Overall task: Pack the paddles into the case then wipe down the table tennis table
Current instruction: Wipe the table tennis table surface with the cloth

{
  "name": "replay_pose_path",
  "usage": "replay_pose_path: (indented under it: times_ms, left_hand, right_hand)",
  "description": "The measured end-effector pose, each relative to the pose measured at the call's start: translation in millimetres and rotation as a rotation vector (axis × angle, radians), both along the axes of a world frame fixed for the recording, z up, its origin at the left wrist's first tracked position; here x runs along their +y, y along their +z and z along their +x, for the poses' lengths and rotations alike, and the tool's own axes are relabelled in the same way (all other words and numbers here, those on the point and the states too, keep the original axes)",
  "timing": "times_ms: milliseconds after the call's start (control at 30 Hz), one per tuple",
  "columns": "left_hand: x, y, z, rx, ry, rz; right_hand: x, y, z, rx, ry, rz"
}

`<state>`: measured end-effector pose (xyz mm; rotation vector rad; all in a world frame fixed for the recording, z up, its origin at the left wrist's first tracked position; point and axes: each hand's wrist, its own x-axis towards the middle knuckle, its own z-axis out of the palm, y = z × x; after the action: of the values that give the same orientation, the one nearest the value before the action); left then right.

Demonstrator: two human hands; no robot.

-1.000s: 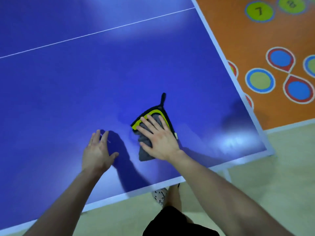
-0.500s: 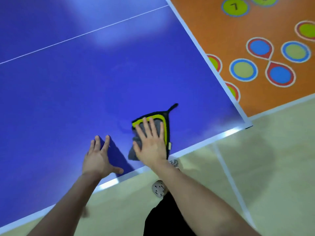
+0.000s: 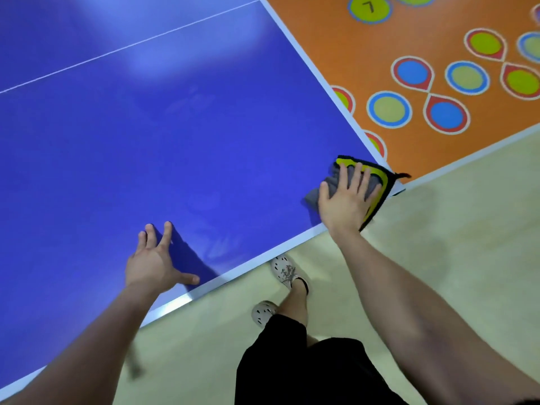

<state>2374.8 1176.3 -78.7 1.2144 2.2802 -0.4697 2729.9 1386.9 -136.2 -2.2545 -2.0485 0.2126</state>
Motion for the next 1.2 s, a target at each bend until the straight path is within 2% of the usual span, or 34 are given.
replay_pose_path:
  times_ms: [67,200,333,400,533,600,667,733,833,900,967,1033,1133,1200]
  left_hand:
    - [3,3,4,-0.001,0.021,-0.03]
    - [6,6,6,-0.021,0.039,-0.06]
    - [6,2,4,-0.035,0.042,-0.049]
    - [5,2,2,-0.046,0.032,-0.048]
    - [3,1,1,-0.034,0.028,-0.026]
    - [2,2,1,-0.015,0.019,-0.032]
    - [1,3,2,-0.008,0.013,-0.042]
    - [2,1,1,-0.006,0.012,-0.042]
    - [3,-4,-1,-0.022,0.02,-0.042]
    - [1,-8,-5,-0.028,0.026,-0.037]
    - [1,-9,-8,-0.029,0.028,-0.024]
    - [0,-6,-7,-0.033,0.022,-0.012]
    - [0,-4,-6,-0.029,0.029,-0.011]
    - [-1,0,-4,-0.007,0.022,-0.025]
  right_hand:
    - [-44,4,-54,-0.012,0.07,-0.006]
    - [-138,15,-134,0.044,0.602,-0.064]
    - [-110,6,-91,0.133,0.876,0.007]
    - [-67,-1,-38,0.107,0.771,0.051]
    - [14,-4,61,-0.001,0.238,0.048]
    - [24,-5,62,0.005,0.035,0.041]
    - [7,-2,27,0.009,-0.1,0.031]
    - [-35,2,-24,-0.019,-0.027,0.006]
    - [-112,9,-89,-0.022,0.336,-0.039]
    - [-131,11,-94,0.022,0.52,-0.057]
    - [-112,4,-67,0.066,0.634,-0.001]
    - [-72,-3,-24,0.041,0.58,0.038]
    - [-7,-5,33,-0.005,0.269,0.016]
    - [15,-8,44,0.004,0.135,0.011]
